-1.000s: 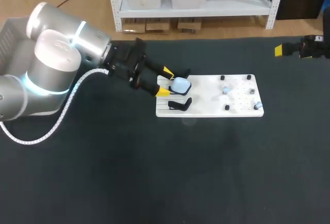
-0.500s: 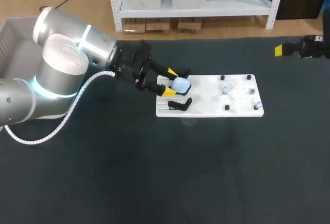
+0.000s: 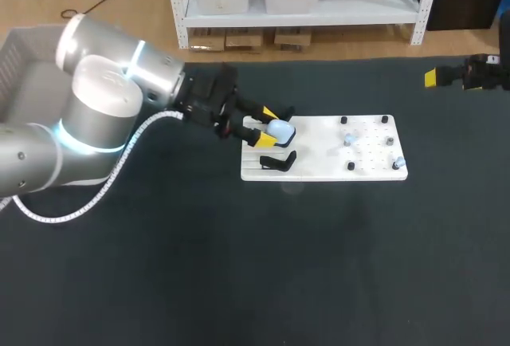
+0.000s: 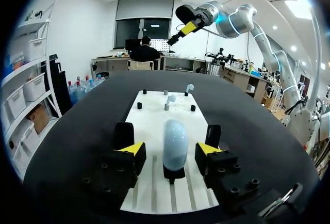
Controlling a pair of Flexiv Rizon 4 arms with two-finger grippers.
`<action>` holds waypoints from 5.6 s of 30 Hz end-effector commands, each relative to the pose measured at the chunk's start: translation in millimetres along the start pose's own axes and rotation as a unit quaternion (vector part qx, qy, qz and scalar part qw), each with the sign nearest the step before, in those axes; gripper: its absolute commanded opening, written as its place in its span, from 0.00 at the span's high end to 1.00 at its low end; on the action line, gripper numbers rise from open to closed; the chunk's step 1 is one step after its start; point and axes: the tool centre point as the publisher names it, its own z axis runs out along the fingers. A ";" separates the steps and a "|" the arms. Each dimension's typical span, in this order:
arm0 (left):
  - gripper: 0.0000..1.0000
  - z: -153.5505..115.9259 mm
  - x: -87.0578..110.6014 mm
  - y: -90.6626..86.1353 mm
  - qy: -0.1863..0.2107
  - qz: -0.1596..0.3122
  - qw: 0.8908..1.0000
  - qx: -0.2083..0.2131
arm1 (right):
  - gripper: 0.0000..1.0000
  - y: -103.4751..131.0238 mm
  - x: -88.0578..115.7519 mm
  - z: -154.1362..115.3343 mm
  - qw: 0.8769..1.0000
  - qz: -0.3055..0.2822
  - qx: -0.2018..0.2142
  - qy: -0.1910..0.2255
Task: Pick up each earbud case from the left stands, insert the matching earbuds, close the lid, and place the case in the box.
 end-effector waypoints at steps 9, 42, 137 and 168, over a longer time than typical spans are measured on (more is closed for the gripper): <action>0.47 4.6 0.8 -1.4 -0.001 0.002 1.000 -0.008 | 0.00 0.0 0.1 -0.1 1.000 0.000 0.000 0.000; 1.00 -15.3 -5.6 -13.2 -0.020 0.006 1.000 -0.015 | 0.00 0.0 0.1 -0.1 1.000 0.000 0.000 0.000; 1.00 -66.0 -95.6 -65.2 -0.189 0.033 0.981 -0.010 | 0.00 176.2 35.6 14.0 0.988 -0.130 -0.028 0.081; 1.00 -66.0 -95.6 -65.2 -0.189 0.033 0.981 -0.010 | 0.00 235.5 41.7 69.1 0.979 -0.132 -0.052 0.148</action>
